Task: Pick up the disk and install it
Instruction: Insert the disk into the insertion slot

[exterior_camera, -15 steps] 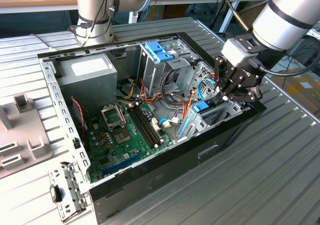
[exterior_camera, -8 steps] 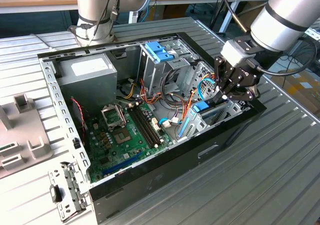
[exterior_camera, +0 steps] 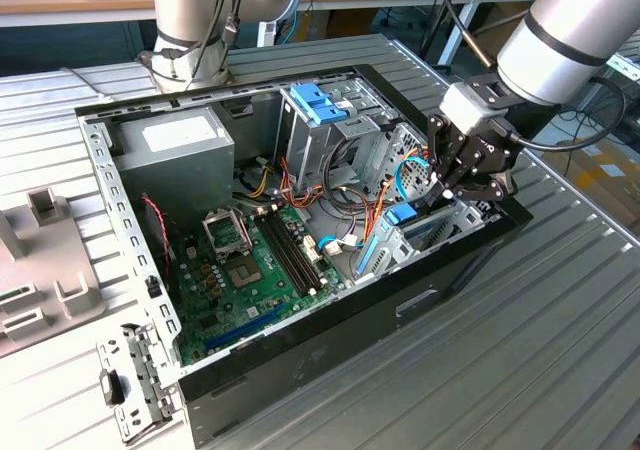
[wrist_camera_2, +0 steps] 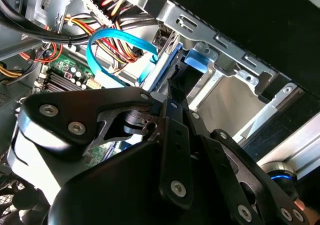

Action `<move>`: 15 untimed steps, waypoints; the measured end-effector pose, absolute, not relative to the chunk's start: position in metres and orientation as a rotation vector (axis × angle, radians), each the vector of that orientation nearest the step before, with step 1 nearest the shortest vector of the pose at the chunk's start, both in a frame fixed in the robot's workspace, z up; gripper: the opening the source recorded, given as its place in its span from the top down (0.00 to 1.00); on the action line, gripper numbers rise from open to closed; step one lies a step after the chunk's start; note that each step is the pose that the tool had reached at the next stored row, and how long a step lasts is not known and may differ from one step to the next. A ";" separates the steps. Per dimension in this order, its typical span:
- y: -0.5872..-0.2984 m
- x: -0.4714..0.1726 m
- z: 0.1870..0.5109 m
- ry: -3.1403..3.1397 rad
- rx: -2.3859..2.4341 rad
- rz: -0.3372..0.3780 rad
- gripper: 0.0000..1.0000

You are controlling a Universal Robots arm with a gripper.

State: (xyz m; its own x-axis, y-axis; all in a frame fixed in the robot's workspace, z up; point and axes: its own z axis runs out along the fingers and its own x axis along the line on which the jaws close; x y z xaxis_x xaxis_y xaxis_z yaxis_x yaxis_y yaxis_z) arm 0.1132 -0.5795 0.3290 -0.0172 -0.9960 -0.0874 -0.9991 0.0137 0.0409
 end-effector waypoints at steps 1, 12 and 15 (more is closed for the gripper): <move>-0.579 0.113 0.329 2.212 -2.178 0.141 0.89; -0.579 0.122 0.359 2.206 -2.172 0.154 0.89; -0.579 0.126 0.364 2.202 -2.170 0.160 0.89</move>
